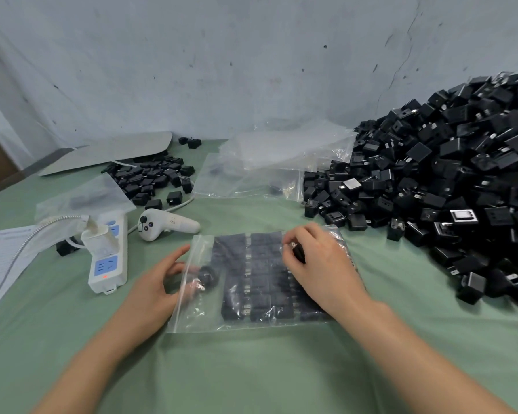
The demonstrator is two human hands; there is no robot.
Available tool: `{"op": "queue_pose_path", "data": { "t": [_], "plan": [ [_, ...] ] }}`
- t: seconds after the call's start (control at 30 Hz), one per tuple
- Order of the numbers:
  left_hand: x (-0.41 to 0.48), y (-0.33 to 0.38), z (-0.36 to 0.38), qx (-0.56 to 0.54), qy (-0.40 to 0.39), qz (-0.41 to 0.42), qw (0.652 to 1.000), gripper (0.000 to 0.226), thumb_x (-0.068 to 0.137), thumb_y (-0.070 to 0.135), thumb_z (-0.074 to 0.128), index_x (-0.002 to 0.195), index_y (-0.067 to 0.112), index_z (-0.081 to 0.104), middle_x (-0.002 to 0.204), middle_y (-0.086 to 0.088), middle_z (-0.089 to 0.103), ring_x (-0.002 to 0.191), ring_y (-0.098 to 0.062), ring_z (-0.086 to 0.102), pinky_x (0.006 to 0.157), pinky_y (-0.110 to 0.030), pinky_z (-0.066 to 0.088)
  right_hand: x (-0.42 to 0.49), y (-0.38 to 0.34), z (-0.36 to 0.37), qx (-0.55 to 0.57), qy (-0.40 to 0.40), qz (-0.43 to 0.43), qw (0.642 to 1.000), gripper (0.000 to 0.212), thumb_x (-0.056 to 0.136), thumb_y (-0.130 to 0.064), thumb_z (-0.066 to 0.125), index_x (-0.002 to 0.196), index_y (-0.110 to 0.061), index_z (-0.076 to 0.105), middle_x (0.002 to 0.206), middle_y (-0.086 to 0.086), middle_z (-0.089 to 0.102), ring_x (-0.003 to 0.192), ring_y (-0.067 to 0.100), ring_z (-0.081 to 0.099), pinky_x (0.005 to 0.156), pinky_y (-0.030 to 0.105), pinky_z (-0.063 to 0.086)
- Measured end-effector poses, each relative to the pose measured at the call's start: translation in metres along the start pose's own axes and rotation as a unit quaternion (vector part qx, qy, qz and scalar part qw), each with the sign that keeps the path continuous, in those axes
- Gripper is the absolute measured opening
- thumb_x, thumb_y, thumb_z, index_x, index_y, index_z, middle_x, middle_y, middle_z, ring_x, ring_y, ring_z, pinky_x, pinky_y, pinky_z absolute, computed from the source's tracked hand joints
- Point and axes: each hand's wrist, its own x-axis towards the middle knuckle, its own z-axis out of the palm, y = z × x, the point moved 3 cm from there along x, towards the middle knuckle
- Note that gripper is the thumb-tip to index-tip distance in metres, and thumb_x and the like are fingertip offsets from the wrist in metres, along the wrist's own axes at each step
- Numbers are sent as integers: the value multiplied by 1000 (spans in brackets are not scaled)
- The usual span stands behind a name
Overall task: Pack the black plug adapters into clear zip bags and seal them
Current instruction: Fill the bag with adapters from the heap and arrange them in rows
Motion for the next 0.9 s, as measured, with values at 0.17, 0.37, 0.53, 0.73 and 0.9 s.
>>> {"op": "queue_pose_path", "data": {
  "t": [0.17,0.37,0.53,0.73,0.9],
  "plan": [
    [6,3,7,-4,-18,-7,1000,78,81,17,81,144,39,42,106,26,71,113,-1,63,85,-13,49,0,-1,5,-21,-30,-23,999,15,98,-28,54,108,-21,62,106,-6,56,95,19,52,80,31,45],
    [11,8,13,3,-3,4,1000,76,80,31,80,144,40,41,101,38,66,96,15,62,74,1,41,1,1,6,-5,-36,-11,999,17,98,-30,54,111,-22,62,107,-6,56,95,18,53,82,31,45],
    [12,0,12,6,-17,3,1000,78,81,28,80,142,48,36,107,30,68,99,11,64,79,-6,46,3,2,2,36,-22,21,999,11,97,-31,55,103,-25,63,101,-10,57,91,9,53,77,22,40],
    [7,-3,-19,24,80,-12,996,58,90,27,70,139,44,44,107,24,67,103,4,60,90,-17,42,10,-3,-2,446,-36,266,854,24,96,-29,55,78,-15,62,71,5,62,65,14,57,53,25,44],
    [7,49,-11,-41,171,62,982,30,95,32,61,122,45,56,101,25,64,95,2,60,79,-20,45,10,-19,-2,693,-97,367,613,31,97,-28,44,85,-8,64,76,14,63,59,23,59,47,28,41]
  ]
}}
